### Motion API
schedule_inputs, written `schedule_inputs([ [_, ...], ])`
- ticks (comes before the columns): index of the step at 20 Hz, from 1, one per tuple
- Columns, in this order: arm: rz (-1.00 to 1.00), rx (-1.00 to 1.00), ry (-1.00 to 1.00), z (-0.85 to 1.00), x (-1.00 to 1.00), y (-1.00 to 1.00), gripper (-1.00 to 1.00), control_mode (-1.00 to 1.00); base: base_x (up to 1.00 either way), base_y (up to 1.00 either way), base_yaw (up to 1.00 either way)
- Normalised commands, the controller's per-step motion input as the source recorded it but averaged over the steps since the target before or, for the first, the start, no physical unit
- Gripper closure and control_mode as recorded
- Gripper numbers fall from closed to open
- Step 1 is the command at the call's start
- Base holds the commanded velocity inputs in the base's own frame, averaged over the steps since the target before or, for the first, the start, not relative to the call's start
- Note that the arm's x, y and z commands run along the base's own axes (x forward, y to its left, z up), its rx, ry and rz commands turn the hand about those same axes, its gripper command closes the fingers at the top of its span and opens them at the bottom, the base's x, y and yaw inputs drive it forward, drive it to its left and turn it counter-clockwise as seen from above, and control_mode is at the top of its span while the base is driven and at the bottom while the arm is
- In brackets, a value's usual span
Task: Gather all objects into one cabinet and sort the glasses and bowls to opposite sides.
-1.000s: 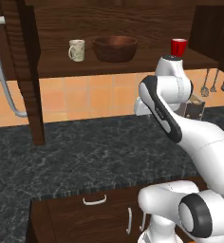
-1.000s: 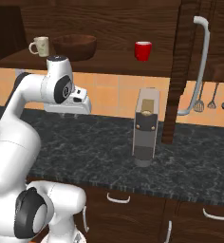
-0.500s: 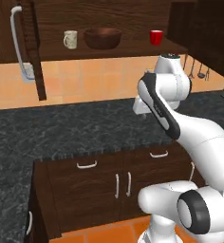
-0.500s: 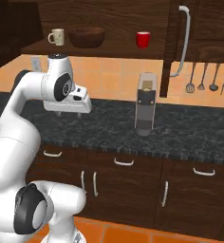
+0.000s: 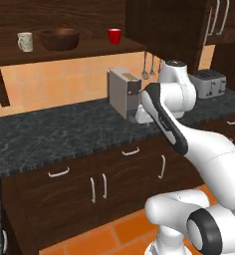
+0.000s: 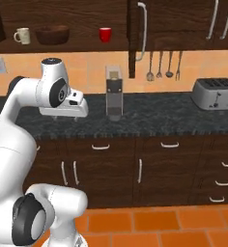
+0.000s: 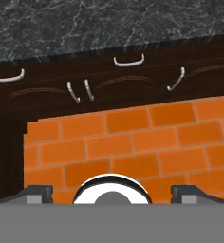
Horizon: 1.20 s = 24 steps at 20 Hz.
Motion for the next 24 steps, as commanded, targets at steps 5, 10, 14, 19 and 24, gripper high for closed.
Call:
schedule_inputs([
  [5, 0.0, 0.0, 0.0, 0.0, 0.0, 0.0, -1.0, 1.0, -0.07, -0.15, -0.35],
  [10, 0.0, 0.0, 0.0, 0.0, 0.0, 0.0, -1.0, 1.0, -0.75, -0.3, -0.14],
  [14, 0.0, 0.0, 0.0, 0.0, 0.0, 0.0, -1.0, 1.0, -0.26, -0.81, -0.12],
  [19, 0.0, 0.0, 0.0, 0.0, 0.0, 0.0, -1.0, 1.0, -0.08, -0.8, -0.39],
  [24, 0.0, 0.0, 0.0, 0.0, 0.0, 0.0, -1.0, 1.0, -0.03, -0.83, -0.52],
])
